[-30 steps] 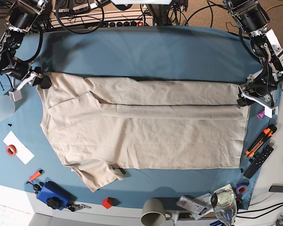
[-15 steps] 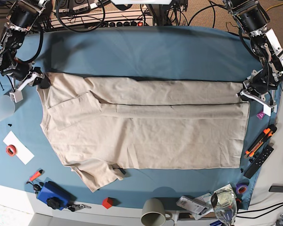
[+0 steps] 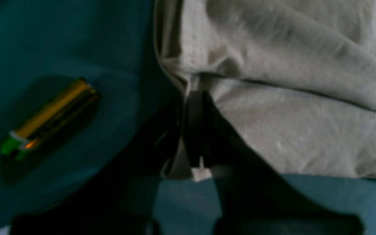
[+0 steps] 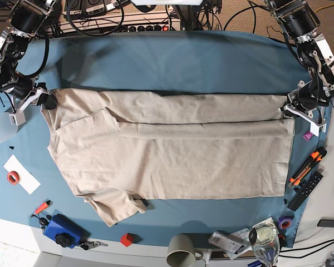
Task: Fold the T-shirt properly
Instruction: 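Pull the folded edge corners outward to straighten the fold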
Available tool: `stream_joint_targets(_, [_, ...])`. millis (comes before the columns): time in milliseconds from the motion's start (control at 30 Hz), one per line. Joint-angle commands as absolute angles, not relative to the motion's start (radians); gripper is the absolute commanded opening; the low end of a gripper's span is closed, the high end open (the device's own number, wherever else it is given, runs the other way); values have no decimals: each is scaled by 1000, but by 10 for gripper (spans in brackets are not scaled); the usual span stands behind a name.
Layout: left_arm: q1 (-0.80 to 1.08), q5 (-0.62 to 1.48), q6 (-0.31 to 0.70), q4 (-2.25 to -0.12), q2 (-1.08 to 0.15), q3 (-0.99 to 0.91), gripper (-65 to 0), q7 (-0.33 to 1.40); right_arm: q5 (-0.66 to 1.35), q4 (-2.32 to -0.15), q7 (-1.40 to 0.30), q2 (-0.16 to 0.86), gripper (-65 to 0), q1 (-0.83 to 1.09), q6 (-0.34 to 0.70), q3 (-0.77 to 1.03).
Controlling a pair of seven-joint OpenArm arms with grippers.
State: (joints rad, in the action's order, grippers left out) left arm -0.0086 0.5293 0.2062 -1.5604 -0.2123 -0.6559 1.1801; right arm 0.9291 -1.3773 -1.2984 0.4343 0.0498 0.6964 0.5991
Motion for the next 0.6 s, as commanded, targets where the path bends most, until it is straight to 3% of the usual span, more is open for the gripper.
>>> stream_joint_targets(0, [-14,524,206,-1576,-237,-658,-650,1190,949,-1397,-1285,460,-650,39,698,604])
stream_joint_targets(333, [20,529,207,-1576,-258,-658,-650,1213,950,-1397,-1319,460,-650,39,698,625])
stream_joint_targets(567, [61,558,210,-1613,-258,-658,-650,1231,962,-1397,-1368,459,-650,45,698,748])
